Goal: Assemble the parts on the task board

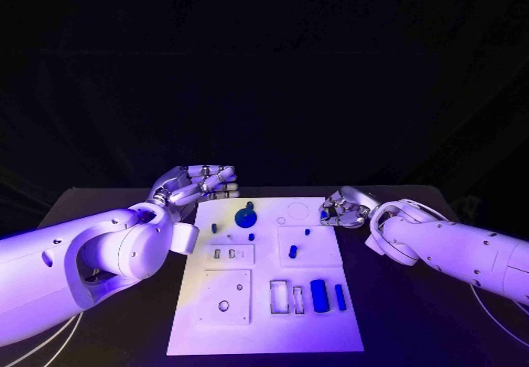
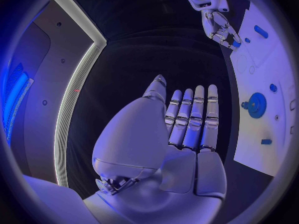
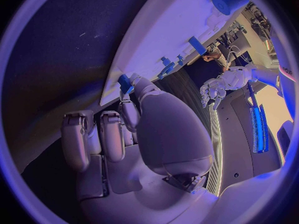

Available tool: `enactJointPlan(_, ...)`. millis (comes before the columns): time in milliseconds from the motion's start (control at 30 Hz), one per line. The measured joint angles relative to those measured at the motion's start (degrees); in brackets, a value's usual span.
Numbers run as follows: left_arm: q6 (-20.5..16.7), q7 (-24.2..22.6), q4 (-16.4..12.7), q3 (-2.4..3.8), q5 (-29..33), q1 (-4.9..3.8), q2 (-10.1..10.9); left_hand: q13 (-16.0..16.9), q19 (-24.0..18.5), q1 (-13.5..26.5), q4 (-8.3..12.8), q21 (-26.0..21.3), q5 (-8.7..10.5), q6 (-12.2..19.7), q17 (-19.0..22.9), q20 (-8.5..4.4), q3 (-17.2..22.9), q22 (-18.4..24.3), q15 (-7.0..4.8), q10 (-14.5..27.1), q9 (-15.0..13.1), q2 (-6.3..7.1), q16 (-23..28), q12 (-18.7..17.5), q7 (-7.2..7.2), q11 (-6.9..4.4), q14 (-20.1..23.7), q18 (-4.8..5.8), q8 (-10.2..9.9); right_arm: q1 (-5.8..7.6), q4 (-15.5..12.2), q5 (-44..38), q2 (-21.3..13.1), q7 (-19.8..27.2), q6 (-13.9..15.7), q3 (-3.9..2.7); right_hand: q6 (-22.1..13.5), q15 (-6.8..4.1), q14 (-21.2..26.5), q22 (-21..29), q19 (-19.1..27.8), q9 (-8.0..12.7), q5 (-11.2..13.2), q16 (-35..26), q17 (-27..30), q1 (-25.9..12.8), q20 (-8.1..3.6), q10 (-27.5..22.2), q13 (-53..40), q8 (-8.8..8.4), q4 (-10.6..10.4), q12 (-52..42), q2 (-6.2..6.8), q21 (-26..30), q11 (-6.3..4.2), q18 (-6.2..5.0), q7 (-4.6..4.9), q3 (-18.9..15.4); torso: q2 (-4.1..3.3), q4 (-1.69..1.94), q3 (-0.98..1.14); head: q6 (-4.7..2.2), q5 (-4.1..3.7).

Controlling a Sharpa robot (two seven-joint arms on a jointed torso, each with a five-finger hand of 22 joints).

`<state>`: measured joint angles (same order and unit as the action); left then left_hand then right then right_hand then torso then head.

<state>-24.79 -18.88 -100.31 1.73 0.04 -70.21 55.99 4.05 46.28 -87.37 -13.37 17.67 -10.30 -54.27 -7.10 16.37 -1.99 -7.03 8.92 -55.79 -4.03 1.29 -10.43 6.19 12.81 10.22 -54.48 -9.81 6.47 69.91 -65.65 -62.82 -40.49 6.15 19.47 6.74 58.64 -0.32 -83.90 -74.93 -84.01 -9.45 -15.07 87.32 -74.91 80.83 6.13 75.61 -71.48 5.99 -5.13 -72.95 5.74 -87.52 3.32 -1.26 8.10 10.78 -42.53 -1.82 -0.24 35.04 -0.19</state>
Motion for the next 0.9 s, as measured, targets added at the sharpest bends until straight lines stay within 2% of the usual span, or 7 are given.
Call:
enactJointPlan(100, 0.0, 0.0, 0.0, 0.00, 0.0, 0.00, 0.0, 0.0, 0.0, 0.0, 0.0, 0.0, 0.00, 0.0, 0.0, 0.00, 0.0, 0.0, 0.00, 0.0, 0.0, 0.00, 0.0, 0.0, 0.00, 0.00, 0.0, 0.00, 0.0, 0.00, 0.1, 0.0, 0.1, 0.0, -0.1, 0.00, 1.7, -0.34, -0.1, 0.0, 0.0, -0.2, 0.3, 0.0, 0.0, 0.0, -0.28, 0.6, -0.4, 1.01, 0.3, -0.5, -0.62, -0.3, -0.57, 0.00, -0.51, 0.8, 0.00, 0.00, 0.01, 0.01, 0.00)
enactJointPlan(400, 0.0, 0.1, 0.0, 0.00, 0.0, 0.00, 0.1, 0.0, 0.0, 0.0, 0.0, 0.0, 0.00, 0.0, 0.0, 0.00, 0.0, 0.0, 0.00, 0.0, 0.0, 0.00, 0.0, 0.0, 0.00, 0.00, 0.0, 0.00, 0.0, 0.05, 0.2, 0.0, 0.0, -0.1, -0.1, -0.05, 3.8, -1.24, 0.0, 0.0, 0.1, -0.4, 1.7, 0.2, 0.0, 0.5, -1.16, 1.4, -1.0, 2.35, 1.2, -1.0, -1.56, -0.7, -1.37, 0.00, -1.75, 3.1, 0.00, -0.01, 0.03, 0.26, -0.07)
enactJointPlan(533, 0.0, 0.1, 0.0, 0.00, 0.0, 0.00, 0.1, 0.0, 0.0, -0.2, 0.2, 0.0, 0.00, 0.0, 0.0, 0.00, 0.2, 0.0, 0.00, 0.0, 0.0, -0.17, 0.2, 0.0, 0.00, 0.00, 0.0, 0.01, 0.0, 0.06, 0.3, 0.0, 0.0, -0.1, 0.1, -0.06, 3.9, -1.44, -0.2, 0.0, -0.1, -0.4, 2.9, 0.2, 0.0, 0.7, -1.35, 1.5, -1.1, 2.68, 1.7, -1.0, -2.08, -0.9, -1.49, -0.01, -1.66, 4.0, 0.01, -0.01, 0.04, 0.32, -0.05)
enactJointPlan(700, 0.0, 0.1, 0.1, 0.00, 0.0, 0.00, 0.1, 0.0, 0.0, -0.3, 0.2, 0.0, 0.00, 0.0, 0.0, 0.00, 0.2, 0.0, 0.00, 0.0, 0.0, -0.30, 0.3, 0.0, 0.00, 0.00, 0.0, 0.01, 0.0, 0.06, 0.0, 0.0, -0.1, -0.1, 0.7, -0.03, 3.9, -1.65, 0.0, 0.0, 0.1, -0.4, 3.4, 0.2, 0.0, 0.7, -1.56, 1.7, -1.3, 2.70, 2.0, -1.0, -2.66, -1.3, -1.69, 0.00, -1.66, 4.6, 0.02, 0.05, 0.05, 0.28, 0.05)
enactJointPlan(800, 0.0, 0.1, 0.2, -0.01, 0.0, 0.00, 0.1, 0.0, 0.0, -0.3, 0.2, 0.0, 0.00, 0.0, 0.0, 0.00, 0.2, 0.0, 0.00, 0.0, 0.0, -0.30, 0.3, 0.0, 0.00, 0.00, 0.0, 0.00, 0.0, 0.10, -0.9, 0.0, -0.3, -0.1, 1.3, -0.02, 3.9, -1.65, 0.0, 0.0, 0.1, -0.4, 3.8, 0.5, 0.0, 0.5, -1.56, 1.7, -1.2, 2.71, 1.9, -1.0, -2.97, -1.7, -1.69, 0.00, -1.66, 4.8, 0.05, 0.03, 0.05, 0.27, 0.16)
enactJointPlan(900, 0.0, 0.1, 0.2, -0.01, 0.0, 0.00, 0.1, 0.0, 0.0, -0.3, 0.2, 0.0, 0.00, 0.0, 0.0, 0.00, 0.2, 0.0, 0.00, 0.0, 0.0, -0.30, 0.3, 0.0, 0.00, 0.00, 0.0, 0.00, 0.0, 0.82, -3.0, 0.0, -0.9, -0.4, 1.8, -0.01, 3.9, -1.65, 0.0, 0.0, 0.1, -0.4, 3.9, 0.5, 0.0, 0.3, -1.56, 1.7, -1.1, 2.72, 2.0, -1.0, -3.20, -1.7, -1.69, 0.00, -1.66, 4.8, 0.11, -0.04, 0.02, 0.32, 0.24)
